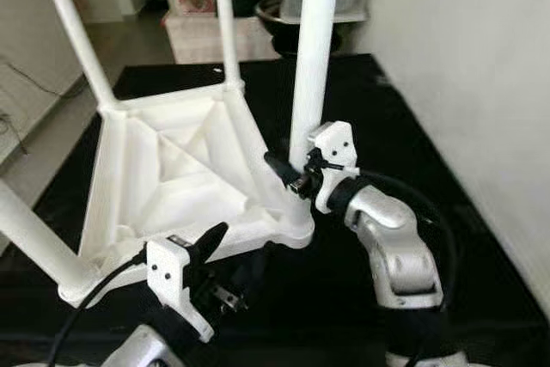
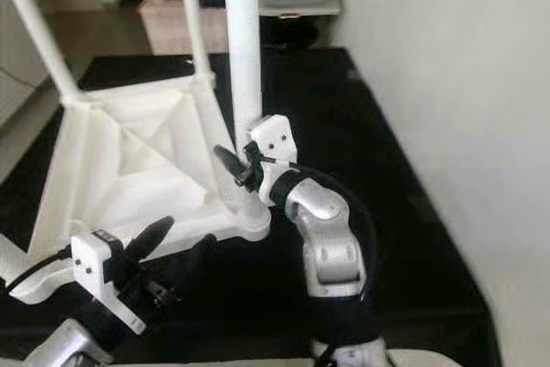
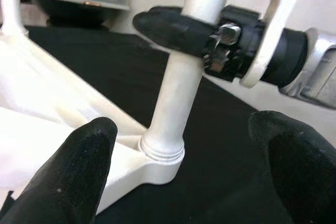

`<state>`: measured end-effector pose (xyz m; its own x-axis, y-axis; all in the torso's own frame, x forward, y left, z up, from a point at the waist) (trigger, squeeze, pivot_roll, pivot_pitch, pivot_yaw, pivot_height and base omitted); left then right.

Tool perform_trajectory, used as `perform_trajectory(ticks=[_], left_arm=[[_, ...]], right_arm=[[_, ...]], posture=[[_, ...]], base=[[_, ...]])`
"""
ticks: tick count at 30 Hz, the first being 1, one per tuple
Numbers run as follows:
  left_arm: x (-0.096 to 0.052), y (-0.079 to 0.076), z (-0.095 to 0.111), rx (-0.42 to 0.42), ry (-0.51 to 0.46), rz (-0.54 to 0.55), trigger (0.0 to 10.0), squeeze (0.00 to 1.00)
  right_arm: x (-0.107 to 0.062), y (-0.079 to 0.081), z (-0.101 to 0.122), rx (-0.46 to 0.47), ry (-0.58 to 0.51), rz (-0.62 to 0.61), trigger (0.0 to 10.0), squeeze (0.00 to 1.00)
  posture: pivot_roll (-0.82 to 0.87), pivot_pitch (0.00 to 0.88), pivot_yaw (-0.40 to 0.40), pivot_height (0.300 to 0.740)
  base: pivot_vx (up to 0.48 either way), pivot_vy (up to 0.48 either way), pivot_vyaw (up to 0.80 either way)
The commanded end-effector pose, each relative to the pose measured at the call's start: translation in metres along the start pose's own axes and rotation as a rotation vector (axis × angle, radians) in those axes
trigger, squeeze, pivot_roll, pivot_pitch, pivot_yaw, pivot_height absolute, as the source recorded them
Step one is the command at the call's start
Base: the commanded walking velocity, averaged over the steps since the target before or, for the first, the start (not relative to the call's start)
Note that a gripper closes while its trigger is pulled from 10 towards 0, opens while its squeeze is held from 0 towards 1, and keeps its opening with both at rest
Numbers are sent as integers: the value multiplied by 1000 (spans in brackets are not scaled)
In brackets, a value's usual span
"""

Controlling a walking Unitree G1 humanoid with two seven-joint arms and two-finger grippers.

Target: Building children table

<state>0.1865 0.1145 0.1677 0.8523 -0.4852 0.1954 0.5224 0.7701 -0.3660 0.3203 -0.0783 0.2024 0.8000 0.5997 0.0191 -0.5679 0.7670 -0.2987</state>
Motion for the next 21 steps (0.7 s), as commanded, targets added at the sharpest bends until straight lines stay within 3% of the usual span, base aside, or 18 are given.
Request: perform_trajectory(ticks=[1,2,3,4,9,10,14,16,18,19,20,21], left_arm=[[0,4,-5,-3,30,9,10000,0],[0,4,-5,-3,30,9,10000,0],[0,4,-5,-2,26,11,10000,0],[1,4,-5,-2,21,14,10000,0],[1,4,-4,-3,17,14,10000,0],[1,3,-4,-4,18,12,10000,0],[1,3,-4,-5,19,10,10000,0],[1,1,-5,-9,19,6,10000,0],[2,1,-5,-11,19,5,10000,0],[1,0,-5,-11,20,6,10000,0],[1,0,-5,-11,20,6,10000,0],[0,0,-4,-12,19,9,10000,0]], right_arm=[[-5,-1,-38,-40,205,-19,0,0],[-5,-1,-38,-40,205,-19,0,0],[0,0,-35,-49,197,16,6353,0],[4,1,-31,-63,177,58,10000,0],[10,1,-26,-62,130,134,10000,0],[16,-2,-18,-15,67,197,10000,1000],[18,-2,-10,20,31,215,10000,1000],[22,-5,-1,-10,-52,355,10000,1000],[23,-7,-1,-44,-63,410,10000,1000],[26,-8,-3,-63,-72,518,10000,1000],[26,-8,-3,-63,-72,518,10000,1000],[25,-5,-3,-70,-76,633,10000,1000]], posture=[[19,113,-22,740],[19,113,-22,740],[17,111,-26,740],[14,112,-29,740],[3,114,-26,740],[4,118,-21,740],[4,118,-21,740],[20,122,-20,740],[20,122,-20,740],[32,123,-21,740],[32,123,-21,740],[34,124,-19,740]], base=[[0,0,0],[0,0,0],[0,0,0],[0,0,0],[0,0,0],[0,0,0],[0,0,0],[0,0,0],[0,0,0],[0,0,0],[0,0,0],[0,0,0]])
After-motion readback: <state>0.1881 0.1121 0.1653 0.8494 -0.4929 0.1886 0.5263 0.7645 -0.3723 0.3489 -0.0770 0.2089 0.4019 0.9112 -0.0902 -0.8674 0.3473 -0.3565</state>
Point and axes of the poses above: a point about 5 cm out from each wrist's last joint towards the gripper, its own x axis pointing out of the wrist towards the gripper, its own z axis along the axis of the wrist's last joint, y = z × x, the point moved 1 cm from there along x, pointing out of the wrist towards the gripper, and after that the axes turned 9 degrees about -x, right-handed, at the moved point
